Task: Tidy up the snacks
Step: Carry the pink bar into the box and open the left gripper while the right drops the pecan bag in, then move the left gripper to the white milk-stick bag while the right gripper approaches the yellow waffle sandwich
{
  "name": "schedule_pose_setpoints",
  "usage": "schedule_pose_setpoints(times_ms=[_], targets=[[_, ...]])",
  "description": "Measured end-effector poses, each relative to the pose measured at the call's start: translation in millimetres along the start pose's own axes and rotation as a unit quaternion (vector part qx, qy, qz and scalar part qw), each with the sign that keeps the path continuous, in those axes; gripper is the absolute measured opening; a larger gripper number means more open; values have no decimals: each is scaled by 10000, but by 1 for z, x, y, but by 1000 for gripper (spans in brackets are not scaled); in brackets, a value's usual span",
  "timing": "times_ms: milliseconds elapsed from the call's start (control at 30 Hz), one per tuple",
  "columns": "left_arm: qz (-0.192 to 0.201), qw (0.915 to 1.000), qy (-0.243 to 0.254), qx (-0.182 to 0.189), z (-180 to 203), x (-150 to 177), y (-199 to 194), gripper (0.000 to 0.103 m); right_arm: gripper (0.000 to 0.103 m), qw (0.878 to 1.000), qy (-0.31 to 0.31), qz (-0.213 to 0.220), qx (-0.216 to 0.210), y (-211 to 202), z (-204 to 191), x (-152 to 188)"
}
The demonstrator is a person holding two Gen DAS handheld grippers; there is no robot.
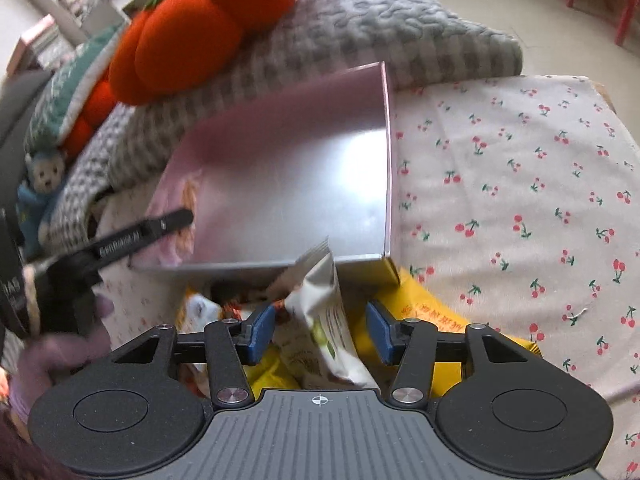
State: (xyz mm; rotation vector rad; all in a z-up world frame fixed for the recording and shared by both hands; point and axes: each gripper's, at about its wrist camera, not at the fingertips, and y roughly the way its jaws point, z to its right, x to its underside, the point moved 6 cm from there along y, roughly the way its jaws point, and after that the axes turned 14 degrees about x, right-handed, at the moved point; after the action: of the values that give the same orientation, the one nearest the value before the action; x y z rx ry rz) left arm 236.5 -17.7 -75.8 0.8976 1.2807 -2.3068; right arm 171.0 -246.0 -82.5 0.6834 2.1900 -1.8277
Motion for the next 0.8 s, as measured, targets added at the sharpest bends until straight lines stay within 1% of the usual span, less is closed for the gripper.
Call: schedule_pose_setpoints(times_ms=[33, 67, 133, 233, 267, 333, 433, 500, 567, 700, 800], targets=[[8, 10000, 16, -14, -1, 0, 0, 29, 45, 10000, -39, 27, -38, 1, -1, 2], [20, 10000, 11, -43, -2, 0, -1, 29, 37, 9999, -57, 42, -77, 3, -2, 3], [23, 10000, -59, -35, -5, 2, -3, 30, 33, 9999, -82, 53, -135, 5, -5, 6], [-8, 10000, -53, -2, -5, 0, -1, 32, 25, 9997, -199, 156, -74, 0, -8, 6], [-29, 10000, -5, -11, -4, 0, -2, 33, 25, 9996, -193, 169, -81, -3, -8, 5], [-35, 9999, 87, -36, -3, -1, -2, 40, 23, 9996, -113, 205, -142, -10, -6, 3], [-47, 9999, 89, -40, -2, -3, -3, 41, 22, 9993, -11, 267, -272, -19, -2, 0], [-45, 10000, 69, -40, -1, -4, -6, 45, 22, 9989, 65, 310, -345, -24, 0, -2], [-45, 9999, 108, -33, 2, -5, -9, 47, 22, 9982, 180, 378, -437, -32, 2, -7], [-67, 9997, 247, -29, 11, -6, -19, 53, 22, 9947, 455, 645, -662, -48, 4, -22], [-147, 9992, 350, -87, 17, -3, -26, 58, 22, 9904, 713, 907, -758, -51, 6, -34]])
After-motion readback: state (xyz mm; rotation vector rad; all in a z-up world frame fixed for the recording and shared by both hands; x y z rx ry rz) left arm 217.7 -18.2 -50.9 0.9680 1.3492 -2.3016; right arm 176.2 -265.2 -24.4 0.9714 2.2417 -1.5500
